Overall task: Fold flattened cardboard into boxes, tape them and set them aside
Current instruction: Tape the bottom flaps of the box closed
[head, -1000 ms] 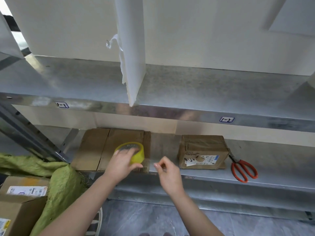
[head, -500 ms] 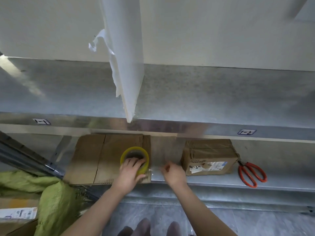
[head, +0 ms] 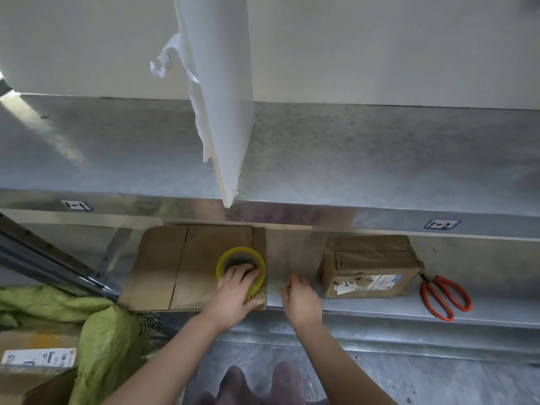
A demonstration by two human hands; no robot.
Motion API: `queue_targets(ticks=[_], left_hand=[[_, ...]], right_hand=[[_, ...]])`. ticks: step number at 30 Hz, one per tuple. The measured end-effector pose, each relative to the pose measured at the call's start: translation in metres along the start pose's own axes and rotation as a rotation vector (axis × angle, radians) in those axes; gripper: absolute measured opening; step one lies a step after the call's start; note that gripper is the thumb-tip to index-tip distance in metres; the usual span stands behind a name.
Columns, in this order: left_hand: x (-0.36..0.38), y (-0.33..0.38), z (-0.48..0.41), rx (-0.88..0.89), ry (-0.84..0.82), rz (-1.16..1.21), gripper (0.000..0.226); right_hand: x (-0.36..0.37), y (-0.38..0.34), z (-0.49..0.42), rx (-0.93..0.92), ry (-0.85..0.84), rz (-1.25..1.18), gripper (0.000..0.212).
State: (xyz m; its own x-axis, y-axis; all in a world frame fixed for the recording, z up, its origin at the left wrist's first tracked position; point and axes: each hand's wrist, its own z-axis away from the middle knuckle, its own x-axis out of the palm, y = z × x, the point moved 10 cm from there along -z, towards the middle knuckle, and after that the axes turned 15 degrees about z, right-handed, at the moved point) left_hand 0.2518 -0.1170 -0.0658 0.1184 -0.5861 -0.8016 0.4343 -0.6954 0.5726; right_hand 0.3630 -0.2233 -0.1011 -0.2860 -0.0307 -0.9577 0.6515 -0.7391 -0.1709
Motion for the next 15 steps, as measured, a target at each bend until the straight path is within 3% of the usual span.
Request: queue_targets(ticks=[3,9,12,15], left_hand=[[-0.007,0.004,0.003,0.014,0.034,0.009,0.066],[-0.020,0.060,0.011,0.188,0.176,-0.030,0.067],[-0.015,0.118,0.009,0.290,0.224,-0.017,0.058],[-0.002,0.175,0.000,0.357,0.250,-0.007,0.057]], right_hand=[[-0.014,-0.002,0.013,-0.051,0.067,-0.035,0.028],[-0.104,-0.009,0.090,-0.369,0.552,-0.002,0.027],[-0.140,0.029,0.103,-0.320,0.646,0.062,0.036],[-0.154,0.084,0.091,-0.226,0.618,0.097,0.041]])
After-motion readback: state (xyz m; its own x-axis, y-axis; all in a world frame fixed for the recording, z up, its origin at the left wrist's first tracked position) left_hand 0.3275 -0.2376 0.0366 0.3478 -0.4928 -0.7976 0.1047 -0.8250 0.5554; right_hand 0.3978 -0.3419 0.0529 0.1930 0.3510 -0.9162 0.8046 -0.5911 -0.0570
